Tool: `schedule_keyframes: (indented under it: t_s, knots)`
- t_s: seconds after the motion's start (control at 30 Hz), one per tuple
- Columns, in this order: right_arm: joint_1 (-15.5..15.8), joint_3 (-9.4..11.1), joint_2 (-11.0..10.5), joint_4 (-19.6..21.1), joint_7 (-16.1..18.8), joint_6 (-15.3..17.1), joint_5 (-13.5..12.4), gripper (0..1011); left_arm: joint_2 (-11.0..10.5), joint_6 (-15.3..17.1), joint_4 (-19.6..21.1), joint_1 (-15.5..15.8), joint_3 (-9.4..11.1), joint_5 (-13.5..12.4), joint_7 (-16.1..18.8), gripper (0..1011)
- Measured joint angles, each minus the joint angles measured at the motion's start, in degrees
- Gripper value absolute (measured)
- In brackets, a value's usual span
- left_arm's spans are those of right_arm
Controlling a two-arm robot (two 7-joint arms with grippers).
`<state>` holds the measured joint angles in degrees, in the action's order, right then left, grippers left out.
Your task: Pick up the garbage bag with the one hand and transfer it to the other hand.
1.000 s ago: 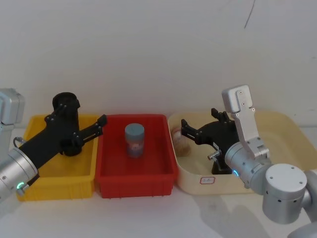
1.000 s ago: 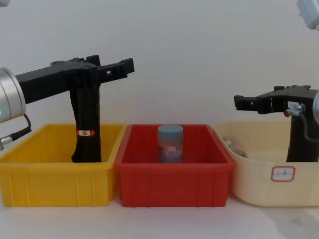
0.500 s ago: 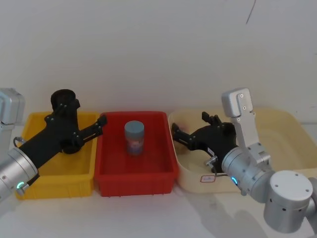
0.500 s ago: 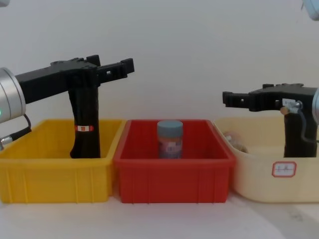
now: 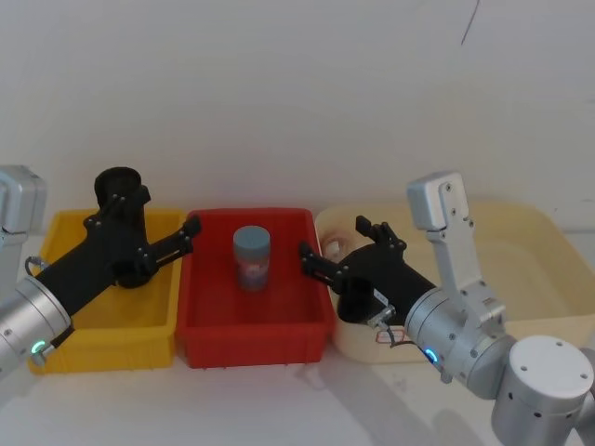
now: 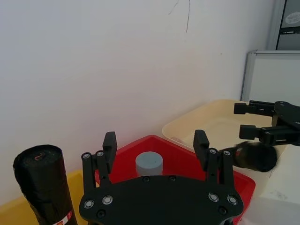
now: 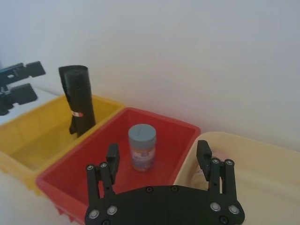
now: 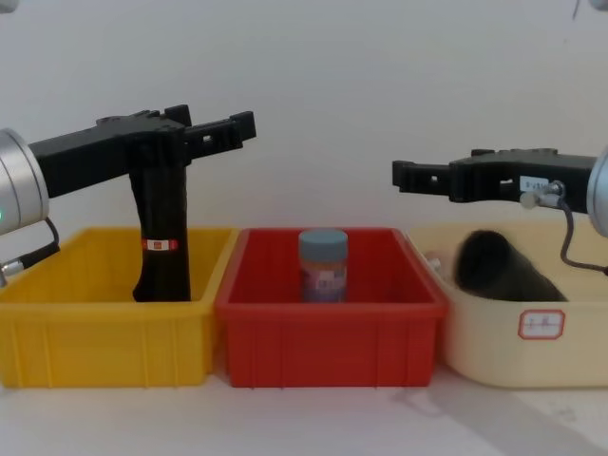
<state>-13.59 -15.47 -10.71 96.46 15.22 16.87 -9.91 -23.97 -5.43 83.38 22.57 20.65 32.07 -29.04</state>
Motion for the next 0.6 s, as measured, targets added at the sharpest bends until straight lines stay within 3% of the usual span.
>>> schedule_keyframes:
  t_s: [0.6]
  knots:
    - [0.9, -1.5, 0.2, 2.7, 0.4, 0.2, -1.7, 1001, 0.0, 0.0, 0.0, 0.0, 0.0, 0.0, 0.0, 1002]
